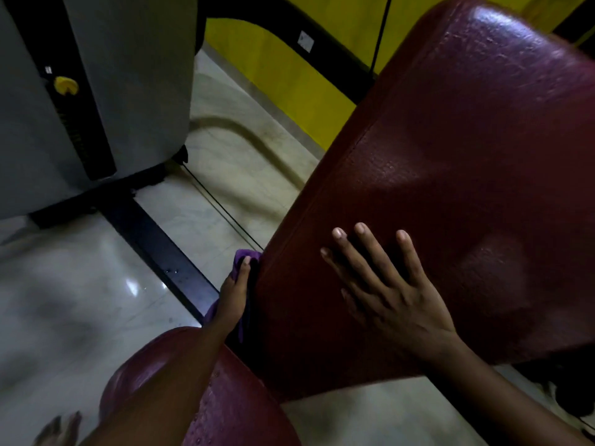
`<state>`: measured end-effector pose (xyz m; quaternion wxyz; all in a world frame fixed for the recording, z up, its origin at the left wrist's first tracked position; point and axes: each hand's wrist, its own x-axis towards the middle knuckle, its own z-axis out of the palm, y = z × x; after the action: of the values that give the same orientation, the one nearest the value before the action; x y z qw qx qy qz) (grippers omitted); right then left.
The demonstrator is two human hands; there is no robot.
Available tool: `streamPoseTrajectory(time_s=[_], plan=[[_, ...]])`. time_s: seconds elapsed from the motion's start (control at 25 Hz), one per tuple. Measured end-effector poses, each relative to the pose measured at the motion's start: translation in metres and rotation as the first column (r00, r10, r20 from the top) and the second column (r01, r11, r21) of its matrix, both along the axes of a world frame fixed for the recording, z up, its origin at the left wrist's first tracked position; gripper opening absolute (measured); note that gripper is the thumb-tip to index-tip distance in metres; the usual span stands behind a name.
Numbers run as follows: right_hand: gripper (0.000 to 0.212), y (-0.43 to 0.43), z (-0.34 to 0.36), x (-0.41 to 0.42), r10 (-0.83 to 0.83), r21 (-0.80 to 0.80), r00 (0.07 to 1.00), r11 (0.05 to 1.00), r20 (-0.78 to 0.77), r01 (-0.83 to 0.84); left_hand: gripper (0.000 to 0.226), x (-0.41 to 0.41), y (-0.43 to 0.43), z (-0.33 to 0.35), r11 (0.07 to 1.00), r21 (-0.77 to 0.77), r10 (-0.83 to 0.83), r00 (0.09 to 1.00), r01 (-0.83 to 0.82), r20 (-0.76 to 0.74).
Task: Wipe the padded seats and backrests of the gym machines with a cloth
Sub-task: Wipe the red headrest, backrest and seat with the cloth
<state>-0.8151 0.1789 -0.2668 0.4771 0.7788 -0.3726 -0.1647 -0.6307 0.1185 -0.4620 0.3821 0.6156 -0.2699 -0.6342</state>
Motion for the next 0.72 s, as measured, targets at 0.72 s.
streamPoseTrajectory(time_s=[0.72], plan=[[0.03, 0.078, 0.059, 0.136, -0.409, 0.395, -0.5, 0.908, 0.764, -0.138, 0.078, 0.063, 0.077, 0.236, 0.979, 0.007, -0.196, 0.961, 0.202, -0.194]])
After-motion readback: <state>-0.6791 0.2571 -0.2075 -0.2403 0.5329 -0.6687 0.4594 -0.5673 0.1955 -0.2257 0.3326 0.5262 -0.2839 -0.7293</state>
